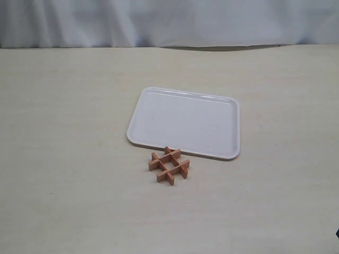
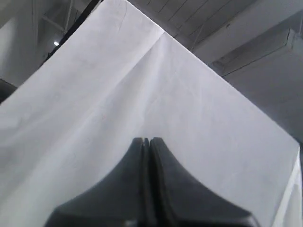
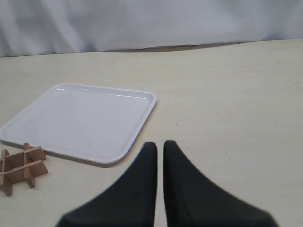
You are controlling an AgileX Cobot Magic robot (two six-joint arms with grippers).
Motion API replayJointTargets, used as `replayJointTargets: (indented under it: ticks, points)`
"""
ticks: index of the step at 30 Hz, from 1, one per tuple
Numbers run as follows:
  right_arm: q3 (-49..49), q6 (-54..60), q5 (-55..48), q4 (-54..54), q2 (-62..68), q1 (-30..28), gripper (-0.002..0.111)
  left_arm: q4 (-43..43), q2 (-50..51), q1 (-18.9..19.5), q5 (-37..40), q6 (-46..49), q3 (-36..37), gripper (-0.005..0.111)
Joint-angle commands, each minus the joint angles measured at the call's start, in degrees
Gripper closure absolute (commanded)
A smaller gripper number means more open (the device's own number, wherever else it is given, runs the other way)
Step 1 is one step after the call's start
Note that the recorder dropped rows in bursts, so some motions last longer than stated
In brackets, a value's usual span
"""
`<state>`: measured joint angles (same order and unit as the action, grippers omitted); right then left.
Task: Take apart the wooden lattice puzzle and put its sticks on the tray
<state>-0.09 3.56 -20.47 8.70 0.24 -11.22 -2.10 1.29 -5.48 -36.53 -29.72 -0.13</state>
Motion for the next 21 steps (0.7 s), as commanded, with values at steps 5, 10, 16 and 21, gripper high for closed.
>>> replayJointTargets:
  ticks: [5, 10, 16, 21]
  points:
    - [0.09, 0.15, 0.72, 0.10, -0.24, -0.26, 0.104, 7.16, 7.54, -0.20, 7.87, -6.02, -13.61, 0.107]
    - [0.09, 0.15, 0.72, 0.10, -0.24, -0.26, 0.104, 22.50, 36.06, -0.20, 18.54, -6.02, -30.89, 0.107]
    - [0.09, 0.15, 0.72, 0.10, -0.24, -0.26, 0.104, 34.36, 60.45, -0.20, 48.36, -4.65, -45.34, 0.107]
    - [0.09, 0.15, 0.72, 0.10, -0.24, -0.26, 0.104, 29.95, 72.00, -3.37, 62.57, 5.44, -50.12, 0.107]
